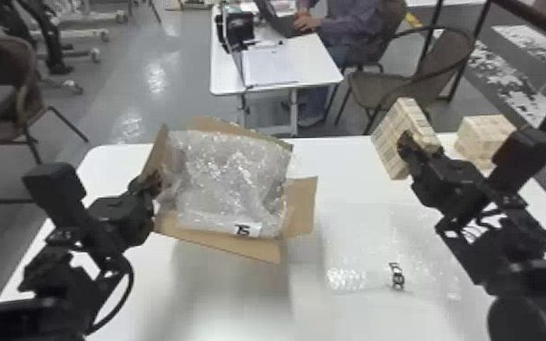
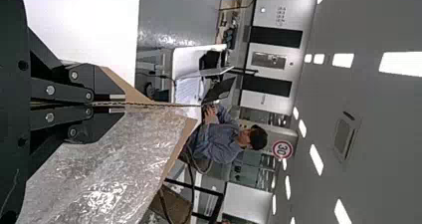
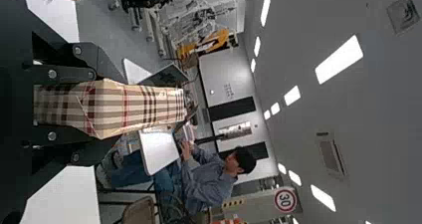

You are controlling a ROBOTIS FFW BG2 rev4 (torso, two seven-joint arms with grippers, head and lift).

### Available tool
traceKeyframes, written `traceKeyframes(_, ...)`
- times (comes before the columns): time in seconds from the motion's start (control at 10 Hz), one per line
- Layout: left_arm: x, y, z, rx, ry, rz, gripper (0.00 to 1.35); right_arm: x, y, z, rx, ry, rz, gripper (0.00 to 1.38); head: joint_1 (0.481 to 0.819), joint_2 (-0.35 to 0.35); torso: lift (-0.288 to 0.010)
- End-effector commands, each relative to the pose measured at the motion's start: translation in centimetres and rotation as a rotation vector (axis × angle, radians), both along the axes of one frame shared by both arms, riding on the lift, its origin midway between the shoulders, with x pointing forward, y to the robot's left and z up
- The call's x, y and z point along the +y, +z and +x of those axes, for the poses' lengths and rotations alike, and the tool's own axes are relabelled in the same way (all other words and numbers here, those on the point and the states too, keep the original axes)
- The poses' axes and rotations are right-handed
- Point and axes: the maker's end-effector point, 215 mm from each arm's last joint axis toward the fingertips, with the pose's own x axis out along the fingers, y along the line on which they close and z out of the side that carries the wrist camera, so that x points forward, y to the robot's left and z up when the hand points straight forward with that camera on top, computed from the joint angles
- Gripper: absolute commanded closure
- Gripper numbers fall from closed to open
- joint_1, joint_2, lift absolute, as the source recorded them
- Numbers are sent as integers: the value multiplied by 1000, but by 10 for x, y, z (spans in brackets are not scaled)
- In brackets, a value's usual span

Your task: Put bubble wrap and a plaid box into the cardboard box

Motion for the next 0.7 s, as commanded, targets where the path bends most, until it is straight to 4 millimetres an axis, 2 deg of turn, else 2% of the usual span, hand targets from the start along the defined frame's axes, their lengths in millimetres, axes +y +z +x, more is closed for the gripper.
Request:
traceKeyframes(0.0,-5,-2,3,4,-6,-2,1225,38,22,12,-24,79,21,993,644,79,-110)
traceKeyframes(0.2,-15,-1,8,4,-26,1,1225,88,30,21,-12,181,76,993,621,112,-110)
traceKeyframes(0.4,-20,-2,12,5,-37,6,1225,145,29,22,13,309,112,993,603,155,-110)
traceKeyframes(0.6,-20,0,14,3,-36,13,1225,191,10,16,92,445,171,993,599,211,-110)
